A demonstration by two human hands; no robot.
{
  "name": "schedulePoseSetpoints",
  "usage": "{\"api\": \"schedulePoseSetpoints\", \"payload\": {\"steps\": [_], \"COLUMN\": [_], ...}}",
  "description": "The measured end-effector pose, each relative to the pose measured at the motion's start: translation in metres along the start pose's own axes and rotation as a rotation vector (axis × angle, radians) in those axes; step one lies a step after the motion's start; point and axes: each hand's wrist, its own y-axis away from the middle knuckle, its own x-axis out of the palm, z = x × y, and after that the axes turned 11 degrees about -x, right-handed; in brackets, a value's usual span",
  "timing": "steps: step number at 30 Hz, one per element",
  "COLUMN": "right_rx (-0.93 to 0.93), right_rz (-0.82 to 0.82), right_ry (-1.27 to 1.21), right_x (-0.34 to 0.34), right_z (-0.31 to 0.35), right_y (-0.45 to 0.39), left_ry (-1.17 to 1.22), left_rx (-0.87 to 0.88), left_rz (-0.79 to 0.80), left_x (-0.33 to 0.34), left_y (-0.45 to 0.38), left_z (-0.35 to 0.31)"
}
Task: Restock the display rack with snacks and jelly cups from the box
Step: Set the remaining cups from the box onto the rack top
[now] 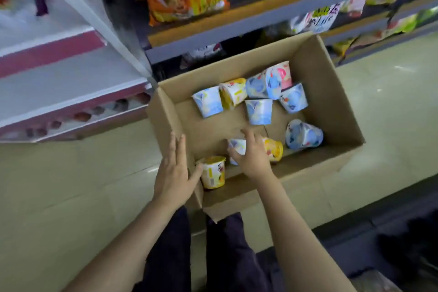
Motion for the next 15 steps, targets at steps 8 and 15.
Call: {"api": "schedulePoseSetpoints", "payload": {"steps": [8,15], "right_rx": [0.063,0.145], "right_rz": [0.209,0.207], "right_ry": [0.08,-0.065], "right_x": [0.034,0.035], "right_z": [-0.067,-0.069], "right_y": [-0.041,-0.049], "left_ry": [0.019,0.015], "left_rx": [-0.034,-0.019], "left_rz": [-0.156,-0.192], "left_x": [0.052,0.056], "left_y": [-0.006,-0.007], "left_z": [-0.005,-0.002]}}
